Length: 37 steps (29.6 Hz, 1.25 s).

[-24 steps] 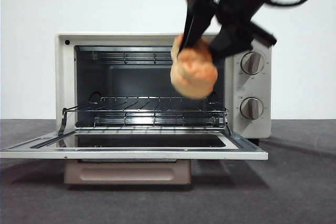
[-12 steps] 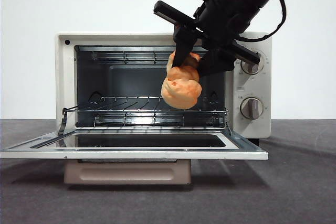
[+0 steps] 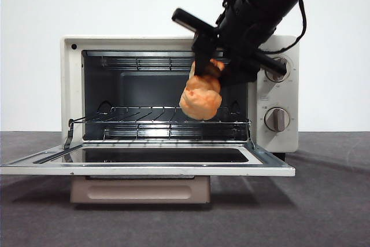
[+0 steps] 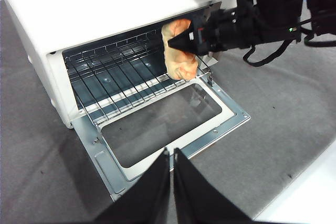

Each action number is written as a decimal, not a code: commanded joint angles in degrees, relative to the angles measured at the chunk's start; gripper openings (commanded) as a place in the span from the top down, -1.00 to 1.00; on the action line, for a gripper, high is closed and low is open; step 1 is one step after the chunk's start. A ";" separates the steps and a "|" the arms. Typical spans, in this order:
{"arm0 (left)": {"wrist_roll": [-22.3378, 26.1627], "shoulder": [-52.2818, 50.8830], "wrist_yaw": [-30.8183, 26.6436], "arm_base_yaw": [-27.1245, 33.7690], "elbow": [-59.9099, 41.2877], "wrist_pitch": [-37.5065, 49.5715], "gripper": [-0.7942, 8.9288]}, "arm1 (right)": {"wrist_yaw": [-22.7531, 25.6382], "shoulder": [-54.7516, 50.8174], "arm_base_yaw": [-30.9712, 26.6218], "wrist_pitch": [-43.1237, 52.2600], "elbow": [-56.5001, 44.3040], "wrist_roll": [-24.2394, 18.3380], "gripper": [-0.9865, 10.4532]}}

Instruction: The left arm flap open the oven, the right arm pick bread and place it into oven, the left arm flap close the oven

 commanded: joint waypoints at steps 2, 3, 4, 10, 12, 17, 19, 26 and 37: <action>-0.28 0.26 -0.15 -0.50 1.27 0.46 0.80 | 0.11 1.40 0.26 0.94 1.18 0.35 0.58; -0.26 0.26 -0.15 -0.50 1.27 0.46 0.80 | 0.15 1.40 0.26 1.18 1.18 0.35 0.53; -0.28 0.26 -0.15 -0.50 1.27 0.46 0.80 | 0.24 1.40 0.26 1.55 1.18 0.35 0.48; -0.28 0.26 -0.15 -0.50 1.27 0.46 0.80 | 0.22 1.40 0.26 2.34 1.18 0.31 0.14; -0.28 0.26 -0.15 -0.50 1.27 0.46 0.80 | 0.22 1.38 0.26 2.34 1.18 0.28 0.07; -0.28 0.26 -0.15 -0.50 1.27 0.44 0.80 | 0.04 0.81 0.26 1.90 1.20 0.28 0.02; -0.31 0.26 -0.15 -0.50 1.27 0.39 0.80 | 0.02 0.22 0.28 1.55 1.20 0.26 0.02; -0.20 0.33 -0.17 -0.50 1.27 0.50 0.80 | -0.24 -5.22 1.07 -4.55 1.20 0.44 0.02; 1.25 4.04 0.00 -0.50 1.27 0.87 0.81 | -5.51 -21.84 6.58 -25.07 1.20 -4.68 0.02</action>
